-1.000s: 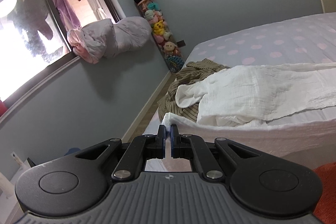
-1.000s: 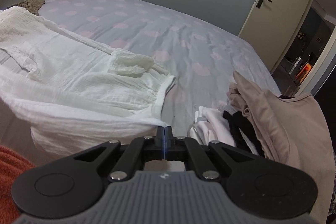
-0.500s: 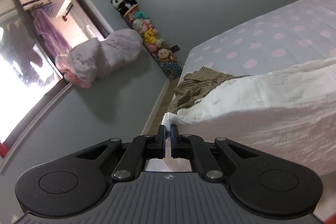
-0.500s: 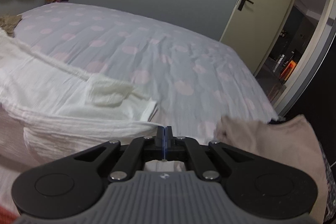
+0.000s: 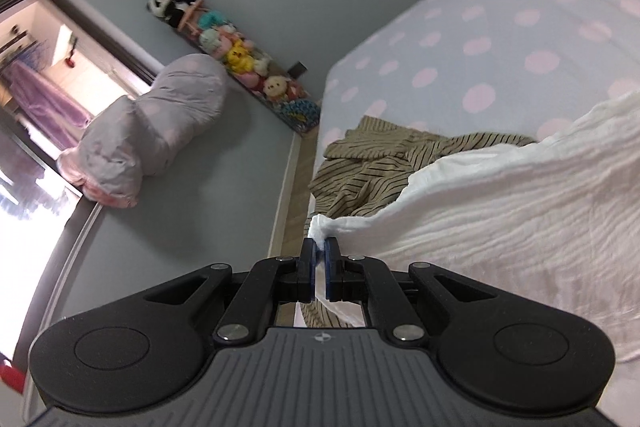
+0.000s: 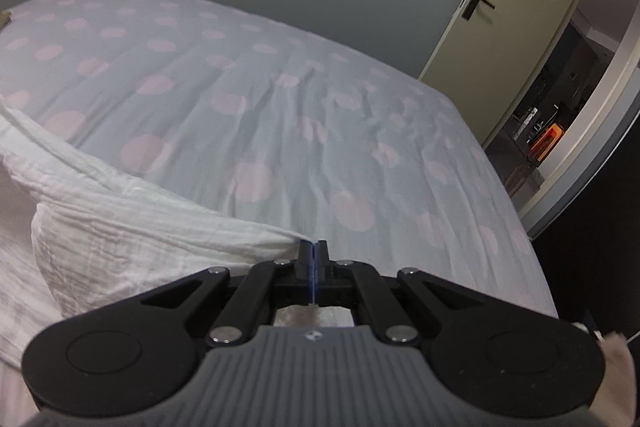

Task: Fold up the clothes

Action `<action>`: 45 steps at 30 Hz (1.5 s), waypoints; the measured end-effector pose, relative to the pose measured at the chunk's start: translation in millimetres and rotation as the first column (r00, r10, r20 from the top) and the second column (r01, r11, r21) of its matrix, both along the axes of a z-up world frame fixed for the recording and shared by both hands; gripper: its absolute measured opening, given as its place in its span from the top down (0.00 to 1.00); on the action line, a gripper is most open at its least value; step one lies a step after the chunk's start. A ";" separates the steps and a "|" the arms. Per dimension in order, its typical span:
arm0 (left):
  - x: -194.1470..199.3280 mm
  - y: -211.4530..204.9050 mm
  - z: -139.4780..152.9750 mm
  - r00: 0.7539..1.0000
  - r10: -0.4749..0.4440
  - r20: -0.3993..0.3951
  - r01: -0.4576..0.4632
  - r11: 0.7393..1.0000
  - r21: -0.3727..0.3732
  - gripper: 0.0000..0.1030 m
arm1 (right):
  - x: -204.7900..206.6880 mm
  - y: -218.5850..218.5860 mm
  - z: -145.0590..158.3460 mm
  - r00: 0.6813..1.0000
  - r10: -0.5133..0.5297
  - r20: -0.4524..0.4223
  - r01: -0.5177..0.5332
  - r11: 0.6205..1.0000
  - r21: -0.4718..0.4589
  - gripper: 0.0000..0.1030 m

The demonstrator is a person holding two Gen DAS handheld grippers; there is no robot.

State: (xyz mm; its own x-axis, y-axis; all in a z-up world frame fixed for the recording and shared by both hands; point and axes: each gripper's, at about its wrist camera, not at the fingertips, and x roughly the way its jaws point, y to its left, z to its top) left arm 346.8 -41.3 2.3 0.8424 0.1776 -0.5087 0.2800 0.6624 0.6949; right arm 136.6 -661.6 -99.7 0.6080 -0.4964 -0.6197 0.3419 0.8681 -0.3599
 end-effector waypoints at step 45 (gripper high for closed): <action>12.5 -113.6 -43.9 0.922 -0.350 -0.165 0.344 0.937 -0.062 0.57 | 68.2 52.4 -42.2 0.990 0.109 0.088 -0.120 0.983 0.137 0.71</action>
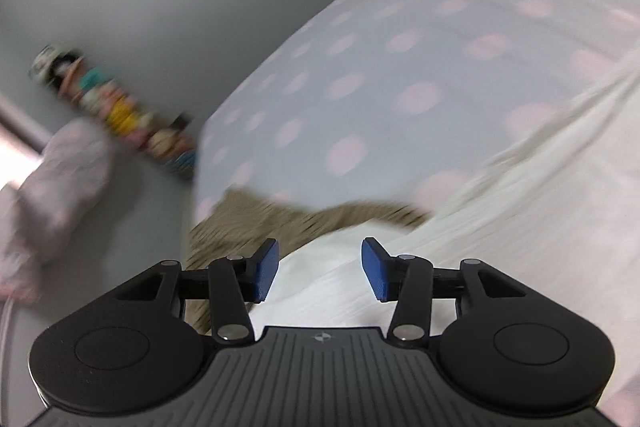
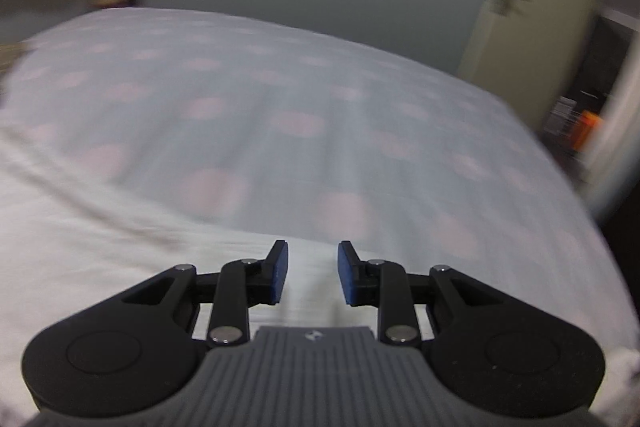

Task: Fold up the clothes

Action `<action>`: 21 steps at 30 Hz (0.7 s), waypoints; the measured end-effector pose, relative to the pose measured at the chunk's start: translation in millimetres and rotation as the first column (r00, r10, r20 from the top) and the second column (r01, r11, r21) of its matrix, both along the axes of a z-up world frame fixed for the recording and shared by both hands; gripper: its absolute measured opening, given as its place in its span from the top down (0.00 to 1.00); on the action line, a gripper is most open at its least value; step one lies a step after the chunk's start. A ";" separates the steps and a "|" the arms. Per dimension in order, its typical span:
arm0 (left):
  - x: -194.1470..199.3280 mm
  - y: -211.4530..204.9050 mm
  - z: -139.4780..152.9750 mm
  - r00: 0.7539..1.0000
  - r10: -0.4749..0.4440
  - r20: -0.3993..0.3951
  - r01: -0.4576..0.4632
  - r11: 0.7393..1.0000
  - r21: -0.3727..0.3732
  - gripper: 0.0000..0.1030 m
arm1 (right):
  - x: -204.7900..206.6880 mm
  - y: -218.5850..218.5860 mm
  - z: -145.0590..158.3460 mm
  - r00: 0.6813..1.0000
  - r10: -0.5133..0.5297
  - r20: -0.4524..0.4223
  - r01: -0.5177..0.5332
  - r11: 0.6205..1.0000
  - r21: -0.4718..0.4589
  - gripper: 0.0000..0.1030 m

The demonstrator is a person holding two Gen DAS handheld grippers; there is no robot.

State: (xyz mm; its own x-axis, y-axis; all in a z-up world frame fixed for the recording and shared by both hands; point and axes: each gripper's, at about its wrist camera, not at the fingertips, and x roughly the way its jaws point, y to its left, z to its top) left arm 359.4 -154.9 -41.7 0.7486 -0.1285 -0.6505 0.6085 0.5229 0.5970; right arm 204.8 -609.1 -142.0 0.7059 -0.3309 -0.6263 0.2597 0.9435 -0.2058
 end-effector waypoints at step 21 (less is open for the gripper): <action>4.5 -108.2 -137.7 0.918 -0.276 -0.285 0.304 0.951 0.060 0.58 | 118.2 98.3 -61.0 0.851 0.508 -0.134 -0.508 0.861 0.036 0.70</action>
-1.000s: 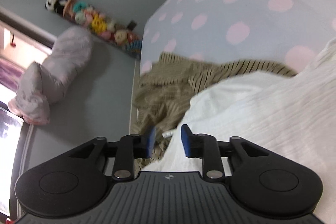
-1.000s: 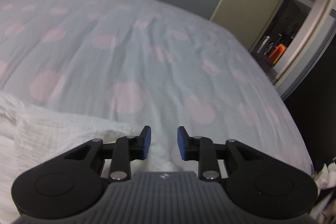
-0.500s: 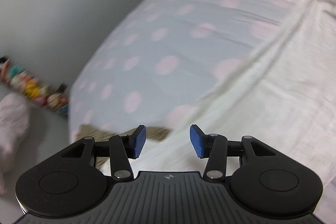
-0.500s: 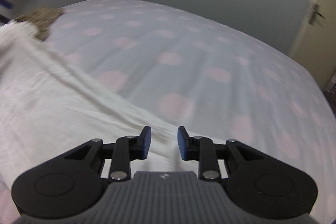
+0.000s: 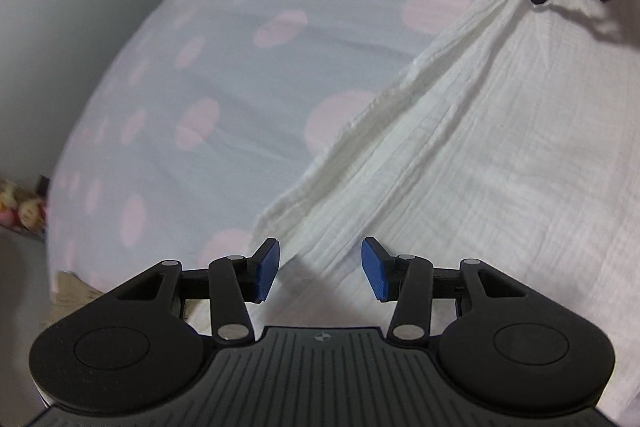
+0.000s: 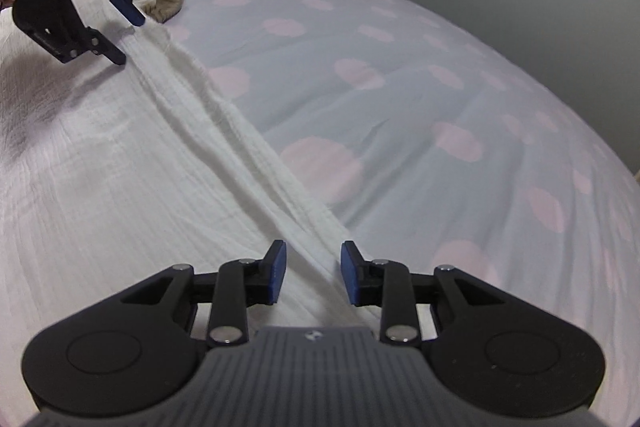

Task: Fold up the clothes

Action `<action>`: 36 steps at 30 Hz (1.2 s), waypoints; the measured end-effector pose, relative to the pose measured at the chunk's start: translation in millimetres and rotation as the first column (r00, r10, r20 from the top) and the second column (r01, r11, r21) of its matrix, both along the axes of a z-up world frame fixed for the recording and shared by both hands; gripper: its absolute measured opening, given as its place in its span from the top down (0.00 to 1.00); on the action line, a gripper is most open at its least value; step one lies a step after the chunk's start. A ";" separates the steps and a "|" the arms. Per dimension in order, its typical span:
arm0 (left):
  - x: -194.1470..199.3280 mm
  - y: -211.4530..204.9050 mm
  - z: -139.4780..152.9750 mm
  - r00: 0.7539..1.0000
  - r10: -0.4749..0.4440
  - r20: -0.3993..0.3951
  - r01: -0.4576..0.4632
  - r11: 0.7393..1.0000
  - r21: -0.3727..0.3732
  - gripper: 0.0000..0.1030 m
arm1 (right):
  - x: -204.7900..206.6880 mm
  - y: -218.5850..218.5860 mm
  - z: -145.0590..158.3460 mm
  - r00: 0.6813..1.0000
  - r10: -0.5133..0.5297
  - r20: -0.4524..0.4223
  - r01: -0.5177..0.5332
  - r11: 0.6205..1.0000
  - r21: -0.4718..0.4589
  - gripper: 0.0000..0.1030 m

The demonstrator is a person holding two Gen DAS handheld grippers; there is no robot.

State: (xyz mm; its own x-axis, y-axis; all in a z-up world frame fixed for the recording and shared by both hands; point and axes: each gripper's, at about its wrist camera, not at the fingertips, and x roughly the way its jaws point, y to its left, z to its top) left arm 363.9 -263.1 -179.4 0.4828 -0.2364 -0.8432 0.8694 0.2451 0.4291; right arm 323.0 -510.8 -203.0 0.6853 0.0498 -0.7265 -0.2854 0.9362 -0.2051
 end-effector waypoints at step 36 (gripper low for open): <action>26.9 -9.3 -9.3 0.977 0.206 0.052 -0.200 0.973 -0.114 0.83 | 46.0 -9.2 -18.3 0.979 -0.203 -0.011 0.203 0.979 0.003 0.93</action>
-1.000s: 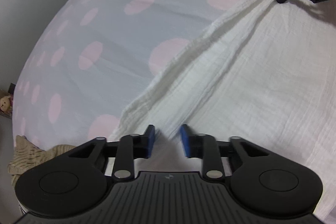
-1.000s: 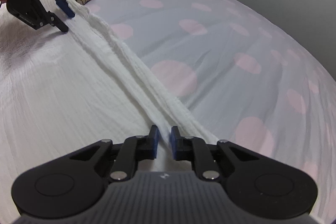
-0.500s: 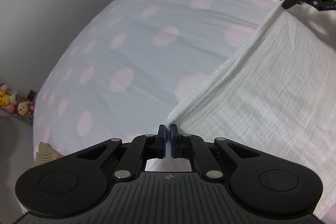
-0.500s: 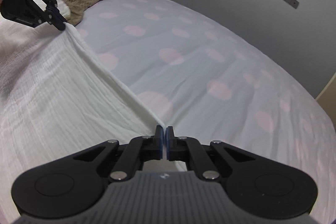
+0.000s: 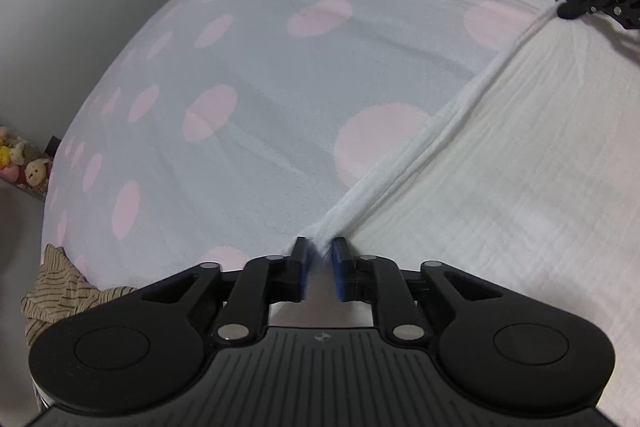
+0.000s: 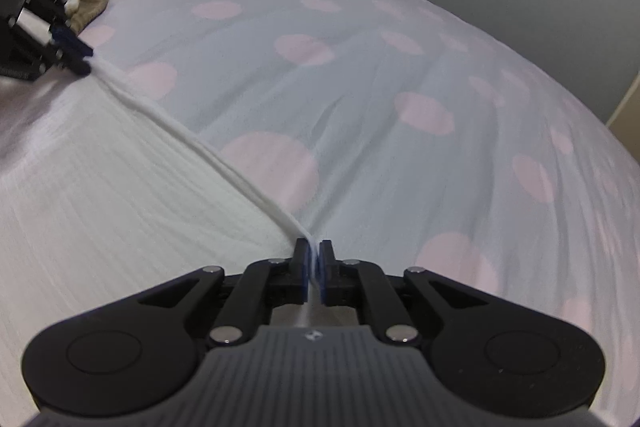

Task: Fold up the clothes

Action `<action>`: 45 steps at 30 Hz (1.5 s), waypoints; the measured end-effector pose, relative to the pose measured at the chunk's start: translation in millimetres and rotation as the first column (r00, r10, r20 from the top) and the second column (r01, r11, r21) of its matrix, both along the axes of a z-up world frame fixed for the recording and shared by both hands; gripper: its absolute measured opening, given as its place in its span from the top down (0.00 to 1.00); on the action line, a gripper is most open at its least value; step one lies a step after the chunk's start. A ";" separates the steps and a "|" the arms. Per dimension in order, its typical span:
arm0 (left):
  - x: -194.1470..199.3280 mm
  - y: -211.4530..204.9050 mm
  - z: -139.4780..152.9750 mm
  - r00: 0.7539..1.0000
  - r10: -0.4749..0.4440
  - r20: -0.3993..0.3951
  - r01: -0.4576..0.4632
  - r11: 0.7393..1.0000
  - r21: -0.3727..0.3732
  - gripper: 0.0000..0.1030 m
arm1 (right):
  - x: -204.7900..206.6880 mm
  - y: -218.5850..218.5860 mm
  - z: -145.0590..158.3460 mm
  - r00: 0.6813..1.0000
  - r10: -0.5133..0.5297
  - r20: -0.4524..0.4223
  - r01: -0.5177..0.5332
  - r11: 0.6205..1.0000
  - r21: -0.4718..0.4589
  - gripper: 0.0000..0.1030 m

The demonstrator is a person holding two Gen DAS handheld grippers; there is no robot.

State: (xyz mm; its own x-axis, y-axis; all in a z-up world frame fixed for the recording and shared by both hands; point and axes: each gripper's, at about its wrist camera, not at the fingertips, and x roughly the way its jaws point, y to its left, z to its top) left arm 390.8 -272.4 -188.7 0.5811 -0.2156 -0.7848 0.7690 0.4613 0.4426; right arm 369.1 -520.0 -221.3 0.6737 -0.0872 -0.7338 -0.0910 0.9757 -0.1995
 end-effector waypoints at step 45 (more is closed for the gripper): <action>-85.9 409.2 13.3 0.374 0.553 -0.744 -0.871 -0.066 -0.487 0.60 | -247.1 65.3 24.2 0.930 -0.353 0.103 0.334 0.928 0.168 0.65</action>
State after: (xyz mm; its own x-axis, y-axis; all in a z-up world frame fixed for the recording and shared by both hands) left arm 304.9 136.8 -175.4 0.6550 -0.3163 -0.6863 -0.2547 0.7626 -0.5946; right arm 122.0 -454.7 -197.2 0.7112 -0.2294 -0.6645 0.2719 0.9615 -0.0409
